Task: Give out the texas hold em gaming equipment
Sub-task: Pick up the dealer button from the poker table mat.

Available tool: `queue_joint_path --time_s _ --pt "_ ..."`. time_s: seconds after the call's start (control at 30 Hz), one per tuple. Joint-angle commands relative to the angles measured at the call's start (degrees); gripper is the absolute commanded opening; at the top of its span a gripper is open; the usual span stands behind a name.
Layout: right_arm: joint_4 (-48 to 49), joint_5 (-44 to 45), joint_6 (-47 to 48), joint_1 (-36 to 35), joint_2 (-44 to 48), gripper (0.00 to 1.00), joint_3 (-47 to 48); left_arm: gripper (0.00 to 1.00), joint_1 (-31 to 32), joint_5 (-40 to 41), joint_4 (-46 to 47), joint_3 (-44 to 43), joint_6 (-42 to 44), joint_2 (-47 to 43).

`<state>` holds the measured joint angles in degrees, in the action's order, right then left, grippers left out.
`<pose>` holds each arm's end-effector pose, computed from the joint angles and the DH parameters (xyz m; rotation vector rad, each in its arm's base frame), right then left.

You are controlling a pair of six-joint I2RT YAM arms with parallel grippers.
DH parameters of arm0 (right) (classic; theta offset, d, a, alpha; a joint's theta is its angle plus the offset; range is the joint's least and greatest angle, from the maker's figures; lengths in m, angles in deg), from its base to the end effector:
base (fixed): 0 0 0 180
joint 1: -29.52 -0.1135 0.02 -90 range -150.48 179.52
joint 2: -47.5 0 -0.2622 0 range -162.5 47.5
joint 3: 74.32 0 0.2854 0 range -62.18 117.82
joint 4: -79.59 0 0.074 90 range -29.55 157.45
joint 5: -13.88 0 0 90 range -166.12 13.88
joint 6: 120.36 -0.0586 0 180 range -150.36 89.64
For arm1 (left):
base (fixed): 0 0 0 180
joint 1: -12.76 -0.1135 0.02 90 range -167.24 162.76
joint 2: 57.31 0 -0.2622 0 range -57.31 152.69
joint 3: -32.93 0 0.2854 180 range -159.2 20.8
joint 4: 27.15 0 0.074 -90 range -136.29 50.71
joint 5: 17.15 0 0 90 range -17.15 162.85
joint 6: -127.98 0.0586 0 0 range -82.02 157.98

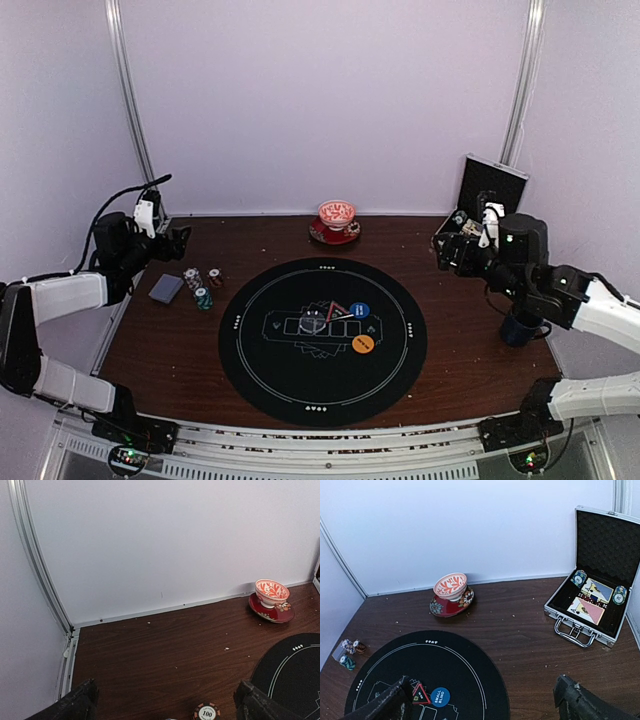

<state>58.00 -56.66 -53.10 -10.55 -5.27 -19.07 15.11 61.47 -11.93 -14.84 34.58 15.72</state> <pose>0.2181 0.1580 0.2923 -0.0568 1.9062 0.4251 0.3303 -0.0251 0.2196 0.1296 1.7441 -0.2467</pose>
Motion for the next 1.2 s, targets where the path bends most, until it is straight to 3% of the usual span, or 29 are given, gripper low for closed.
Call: queue_joint_path --time_s 0.0,0.1,0.6,0.9,1.17 --pt "1.7 0.6 -0.2 -0.2 3.1 1.0 -1.4 0.98 0.2 -0.6 1.9 -1.2 0.2 0.5" --pt "-3.0 4.4 -0.6 -0.3 -0.3 1.0 0.8 0.98 0.3 -0.9 2.3 -1.1 0.4 0.7" --pt "-6.0 11.0 -0.1 -8.7 -18.3 1.0 5.5 0.98 0.2 -9.5 1.9 -1.2 2.3 1.8" --pt "-4.7 4.4 3.9 -14.2 -30.7 1.0 13.5 0.98 0.3 -15.3 2.0 -0.7 3.4 1.2" --pt "-4.8 -0.8 5.0 -17.8 -44.5 1.0 28.5 0.98 0.5 -17.1 3.0 -0.2 3.2 1.6"
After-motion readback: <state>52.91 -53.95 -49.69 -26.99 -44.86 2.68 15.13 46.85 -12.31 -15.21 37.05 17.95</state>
